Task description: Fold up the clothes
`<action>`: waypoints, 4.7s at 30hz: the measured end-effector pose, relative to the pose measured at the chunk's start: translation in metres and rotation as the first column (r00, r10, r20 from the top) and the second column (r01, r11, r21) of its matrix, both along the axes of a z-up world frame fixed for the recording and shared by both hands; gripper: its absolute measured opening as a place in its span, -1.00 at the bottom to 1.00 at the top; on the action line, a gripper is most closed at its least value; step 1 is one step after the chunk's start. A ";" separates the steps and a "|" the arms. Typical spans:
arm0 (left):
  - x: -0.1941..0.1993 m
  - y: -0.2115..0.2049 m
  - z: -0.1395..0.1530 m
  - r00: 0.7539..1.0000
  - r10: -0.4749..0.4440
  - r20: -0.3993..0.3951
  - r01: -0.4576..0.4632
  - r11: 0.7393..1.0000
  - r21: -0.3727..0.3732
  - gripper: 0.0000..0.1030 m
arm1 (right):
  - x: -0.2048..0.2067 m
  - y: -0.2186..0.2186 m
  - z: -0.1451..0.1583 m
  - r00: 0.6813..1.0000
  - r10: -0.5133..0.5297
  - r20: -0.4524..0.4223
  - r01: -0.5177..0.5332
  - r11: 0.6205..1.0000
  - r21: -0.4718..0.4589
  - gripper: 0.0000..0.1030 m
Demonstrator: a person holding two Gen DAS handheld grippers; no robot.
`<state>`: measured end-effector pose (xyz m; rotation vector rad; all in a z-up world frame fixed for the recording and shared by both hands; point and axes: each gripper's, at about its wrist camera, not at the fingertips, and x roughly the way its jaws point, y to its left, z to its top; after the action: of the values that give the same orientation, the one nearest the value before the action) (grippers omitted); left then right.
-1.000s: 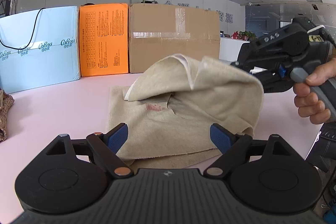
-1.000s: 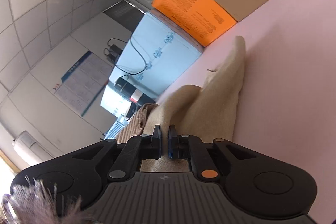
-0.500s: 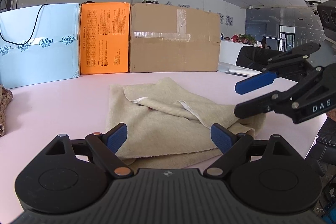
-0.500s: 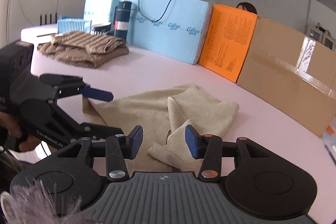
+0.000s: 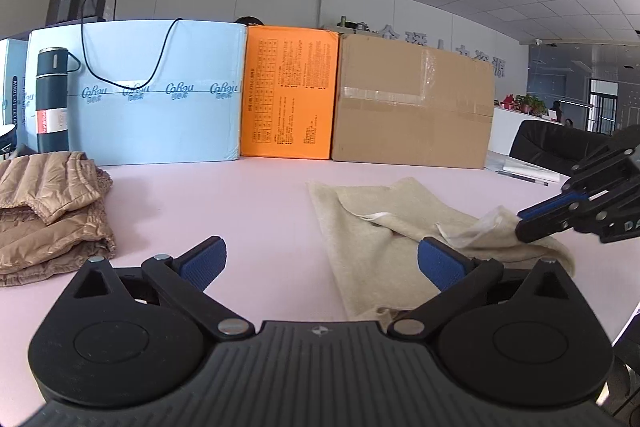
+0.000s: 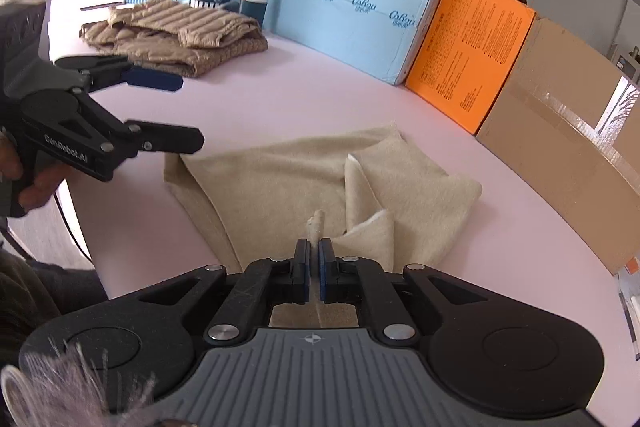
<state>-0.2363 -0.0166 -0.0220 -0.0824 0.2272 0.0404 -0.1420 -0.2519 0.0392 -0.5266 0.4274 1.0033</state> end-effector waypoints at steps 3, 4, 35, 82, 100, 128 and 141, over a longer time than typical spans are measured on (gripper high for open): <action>-0.001 0.019 -0.002 0.999 0.048 -0.022 -0.049 0.997 -0.051 1.00 | -0.010 -0.001 0.014 0.993 0.078 -0.084 -0.067 0.989 0.131 -0.91; -0.001 0.024 -0.002 0.998 0.057 -0.029 -0.059 0.996 -0.074 1.00 | -0.012 0.001 0.014 0.990 0.093 -0.104 -0.077 0.985 0.152 -0.91; 0.054 -0.100 0.011 0.795 -0.533 -0.289 0.603 0.644 0.471 -0.07 | 0.023 -0.092 -0.043 0.931 -0.344 -0.119 0.363 0.902 0.232 0.52; -0.010 -0.018 0.014 0.836 -0.542 -0.086 0.545 0.806 0.232 0.21 | 0.151 0.072 -0.017 0.983 0.030 0.181 -0.022 0.999 -0.045 0.59; 0.027 -0.069 -0.007 0.782 -0.600 -0.168 0.622 0.768 0.153 0.59 | 0.222 0.137 -0.044 0.996 0.077 -0.034 -0.082 0.983 -0.166 -0.88; 0.026 -0.076 -0.013 0.752 -0.623 -0.215 0.659 0.720 0.218 0.65 | 0.253 0.083 -0.016 0.965 -0.252 0.069 0.244 0.963 0.114 -0.18; 0.021 -0.088 0.011 0.783 -0.621 -0.039 0.618 0.770 0.157 0.65 | 0.252 -0.022 -0.053 0.811 -0.334 -0.481 0.499 0.824 0.269 0.17</action>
<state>-0.2150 -0.1047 -0.0111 0.1605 0.2264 -0.6092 0.1097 -0.2738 -0.0143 0.1556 0.6760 0.7234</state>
